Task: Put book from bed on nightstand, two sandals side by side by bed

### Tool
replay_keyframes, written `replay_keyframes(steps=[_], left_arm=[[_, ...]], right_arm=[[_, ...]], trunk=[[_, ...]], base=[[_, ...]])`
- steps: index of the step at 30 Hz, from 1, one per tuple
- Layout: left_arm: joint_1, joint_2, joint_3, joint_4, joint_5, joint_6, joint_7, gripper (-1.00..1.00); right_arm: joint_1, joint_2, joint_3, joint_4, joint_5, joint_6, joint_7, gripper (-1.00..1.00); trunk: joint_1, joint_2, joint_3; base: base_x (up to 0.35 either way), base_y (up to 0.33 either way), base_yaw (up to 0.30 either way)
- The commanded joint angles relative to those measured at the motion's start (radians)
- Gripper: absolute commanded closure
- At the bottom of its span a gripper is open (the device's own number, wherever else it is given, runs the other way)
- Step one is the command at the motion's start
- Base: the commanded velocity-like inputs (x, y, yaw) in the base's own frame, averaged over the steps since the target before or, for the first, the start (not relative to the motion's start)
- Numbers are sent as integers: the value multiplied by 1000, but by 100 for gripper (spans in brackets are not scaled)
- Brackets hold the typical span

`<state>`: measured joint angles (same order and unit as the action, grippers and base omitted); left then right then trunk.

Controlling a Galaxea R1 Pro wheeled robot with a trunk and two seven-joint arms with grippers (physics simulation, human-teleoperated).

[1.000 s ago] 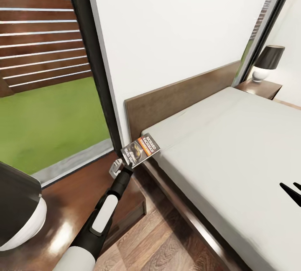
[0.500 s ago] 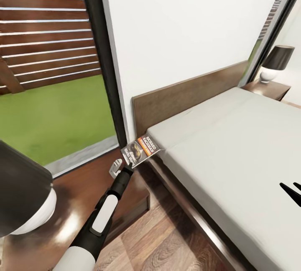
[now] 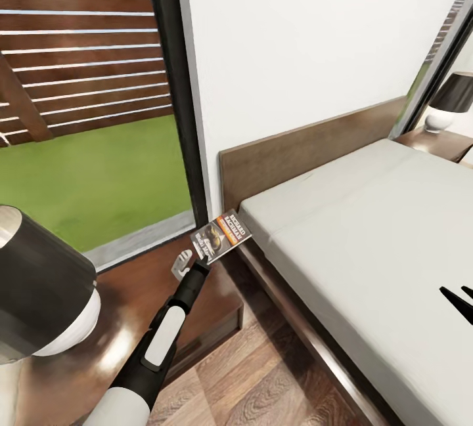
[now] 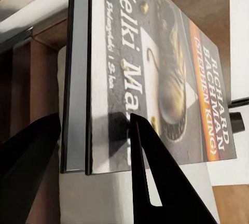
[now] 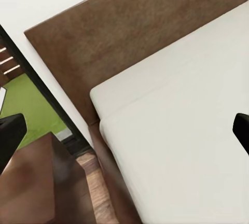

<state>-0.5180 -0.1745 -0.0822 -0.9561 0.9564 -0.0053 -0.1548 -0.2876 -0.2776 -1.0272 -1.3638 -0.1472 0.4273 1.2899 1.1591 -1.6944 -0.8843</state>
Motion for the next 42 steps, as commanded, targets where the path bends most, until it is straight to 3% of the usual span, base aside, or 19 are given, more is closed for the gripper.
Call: replay_keyframes(steps=[1,17,33,42], left_arm=[[0,0,-1,1,10,0,-4,100],[0,0,1,0,10,1,-4,100],[0,0,-1,1,10,0,-4,100],[0,0,-1,2,11,0,-4,100]], right_arm=[[-1,0,-1,-2,-3,10,3,-100],[0,2,-1,-2,-3,10,3,-100],[-1,3,-1,-4,-3,10,3,-100],[-1,3,-1,-3,-3,10,3,-100]], trunk=[[0,0,-1],[0,0,-1],[0,0,-12],[0,0,-15]], base=[[0,0,0],[-123,0,9],[-4,0,210],[0,0,59]])
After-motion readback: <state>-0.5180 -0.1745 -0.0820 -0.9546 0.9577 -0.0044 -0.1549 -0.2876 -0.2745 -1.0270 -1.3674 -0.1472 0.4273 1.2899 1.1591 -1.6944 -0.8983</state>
